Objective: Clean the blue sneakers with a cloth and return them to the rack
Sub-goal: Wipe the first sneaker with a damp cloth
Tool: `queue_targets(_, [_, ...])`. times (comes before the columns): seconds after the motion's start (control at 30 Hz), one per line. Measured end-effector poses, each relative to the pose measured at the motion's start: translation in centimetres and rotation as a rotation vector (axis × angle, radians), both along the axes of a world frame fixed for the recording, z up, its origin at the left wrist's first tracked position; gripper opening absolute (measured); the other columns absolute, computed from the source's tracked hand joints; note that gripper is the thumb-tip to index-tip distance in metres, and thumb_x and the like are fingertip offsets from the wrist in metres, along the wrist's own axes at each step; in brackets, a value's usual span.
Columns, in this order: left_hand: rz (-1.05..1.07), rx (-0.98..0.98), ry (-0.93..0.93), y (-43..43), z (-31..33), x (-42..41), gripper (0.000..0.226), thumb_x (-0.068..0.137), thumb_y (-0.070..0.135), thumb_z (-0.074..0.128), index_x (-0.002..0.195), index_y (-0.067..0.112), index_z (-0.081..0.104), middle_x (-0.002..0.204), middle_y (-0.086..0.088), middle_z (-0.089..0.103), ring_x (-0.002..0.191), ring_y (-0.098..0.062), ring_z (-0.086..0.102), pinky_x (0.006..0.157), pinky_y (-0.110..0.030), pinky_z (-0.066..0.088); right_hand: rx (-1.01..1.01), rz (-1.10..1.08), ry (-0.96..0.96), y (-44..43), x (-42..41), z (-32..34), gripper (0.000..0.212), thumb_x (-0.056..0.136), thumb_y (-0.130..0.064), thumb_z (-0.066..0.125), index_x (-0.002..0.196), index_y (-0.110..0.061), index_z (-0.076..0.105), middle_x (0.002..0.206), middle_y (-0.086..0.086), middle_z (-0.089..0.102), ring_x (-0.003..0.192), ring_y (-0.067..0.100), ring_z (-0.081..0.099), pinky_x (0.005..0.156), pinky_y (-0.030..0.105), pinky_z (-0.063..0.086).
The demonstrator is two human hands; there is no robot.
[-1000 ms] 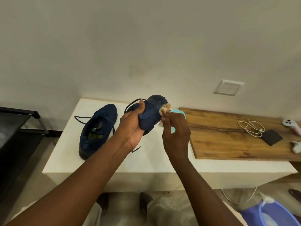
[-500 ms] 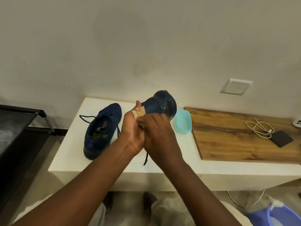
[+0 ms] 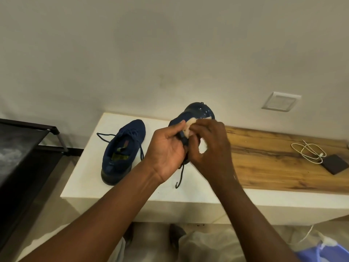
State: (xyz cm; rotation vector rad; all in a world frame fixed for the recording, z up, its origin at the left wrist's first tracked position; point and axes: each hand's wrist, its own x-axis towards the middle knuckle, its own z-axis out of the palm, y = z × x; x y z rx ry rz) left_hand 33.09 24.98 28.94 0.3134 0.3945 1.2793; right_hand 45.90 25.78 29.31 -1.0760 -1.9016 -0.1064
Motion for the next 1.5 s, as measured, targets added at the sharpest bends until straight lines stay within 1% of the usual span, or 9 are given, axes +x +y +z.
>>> queue_targets(0.13, [0.018, 0.024, 0.039, 0.6, -0.7, 0.7, 0.053, 0.092, -0.010, 0.043, 0.144, -0.004, 0.047, 0.143, -0.022, 0.057, 0.134, -0.033, 0.054, 0.118, -0.043, 0.038, -0.032, -0.116, 0.100, 1.4, 2.1, 0.5, 0.014, 0.085, 0.001, 0.066, 0.092, -0.011, 0.070, 0.098, 0.001, 0.063, 0.089, 0.012, 0.059, 0.078, 0.020, 0.047])
queue_targets(0.37, [0.038, 0.020, 0.138, 0.6, -1.2, 0.6, 0.038, 0.097, -0.014, 0.036, 0.127, -0.003, 0.057, 0.108, -0.017, 0.073, 0.099, -0.022, 0.073, 0.089, -0.030, 0.060, -0.010, 0.058, -0.166, 0.2, -0.4, 0.4, 0.028, 0.078, -0.003, 0.065, 0.103, -0.009, 0.074, 0.108, 0.007, 0.067, 0.100, 0.023, 0.057, 0.085, 0.013, 0.038])
queue_targets(0.53, [0.038, 0.044, 0.208, 0.5, -1.4, 1.6, 0.051, 0.093, -0.019, 0.043, 0.138, 0.004, 0.053, 0.132, -0.016, 0.066, 0.121, -0.028, 0.065, 0.107, -0.038, 0.050, -0.049, -0.097, 0.146, 1.9, 2.2, 1.9, 0.031, 0.077, 0.002, 0.056, 0.097, -0.011, 0.076, 0.106, 0.000, 0.069, 0.099, 0.021, 0.064, 0.088, 0.023, 0.050])
queue_targets(0.7, [0.011, -0.022, 0.217, 0.7, -1.6, 1.2, 0.024, 0.103, 0.001, 0.041, 0.118, 0.004, 0.059, 0.095, -0.012, 0.066, 0.086, -0.019, 0.068, 0.077, -0.028, 0.060, -0.101, 0.183, -0.283, -0.5, -0.5, 1.6, 0.025, 0.070, -0.001, 0.071, 0.093, -0.012, 0.077, 0.101, 0.001, 0.073, 0.096, 0.020, 0.061, 0.080, 0.029, 0.052])
queue_targets(0.87, [0.048, 0.097, 0.361, 0.1, -1.5, 1.7, 0.050, 0.094, -0.018, 0.045, 0.136, 0.006, 0.055, 0.133, -0.012, 0.066, 0.123, -0.026, 0.064, 0.111, -0.040, 0.047, -0.035, -0.066, -0.059, 2.9, 2.8, 3.2, 0.033, 0.075, 0.006, 0.063, 0.098, -0.013, 0.077, 0.103, 0.001, 0.073, 0.098, 0.020, 0.060, 0.087, 0.024, 0.049])
queue_targets(0.97, [0.052, 0.104, 0.402, 0.1, -1.6, 1.9, 0.047, 0.095, -0.017, 0.045, 0.131, 0.009, 0.059, 0.127, -0.011, 0.070, 0.119, -0.024, 0.066, 0.107, -0.038, 0.050, -0.074, -0.048, -0.108, 2.0, 2.1, 3.1, 0.037, 0.071, 0.007, 0.061, 0.096, -0.015, 0.077, 0.101, 0.001, 0.073, 0.093, 0.025, 0.059, 0.080, 0.026, 0.046])
queue_targets(1.07, [0.060, 0.050, 0.445, 0.1, -1.6, 1.7, 0.035, 0.100, -0.007, 0.037, 0.112, 0.013, 0.063, 0.105, -0.008, 0.067, 0.094, -0.016, 0.069, 0.081, -0.027, 0.058, -0.155, 0.160, -0.424, -0.4, -0.5, 2.4, 0.029, 0.070, -0.002, 0.068, 0.094, -0.015, 0.077, 0.098, -0.004, 0.072, 0.092, 0.019, 0.055, 0.077, 0.022, 0.040])
queue_targets(1.3, [0.019, 0.112, 0.387, -0.8, -0.9, 2.6, 0.046, 0.096, -0.017, 0.044, 0.129, 0.010, 0.059, 0.126, -0.008, 0.071, 0.120, -0.021, 0.066, 0.108, -0.035, 0.049, -0.099, -0.115, -0.264, 3.2, 3.1, 3.7, 0.030, 0.072, -0.001, 0.063, 0.096, -0.014, 0.074, 0.101, 0.001, 0.072, 0.094, 0.027, 0.058, 0.078, 0.021, 0.034])
queue_targets(1.5, [0.031, 0.072, 0.460, -0.9, -1.0, 2.3, 0.037, 0.096, -0.016, 0.035, 0.104, 0.010, 0.062, 0.094, -0.009, 0.065, 0.075, -0.009, 0.070, 0.069, -0.019, 0.059, -0.073, 0.193, -0.481, 0.1, 0.2, 2.6, 0.030, 0.067, -0.012, 0.061, 0.092, -0.013, 0.078, 0.098, -0.001, 0.073, 0.095, 0.023, 0.057, 0.081, 0.029, 0.045])
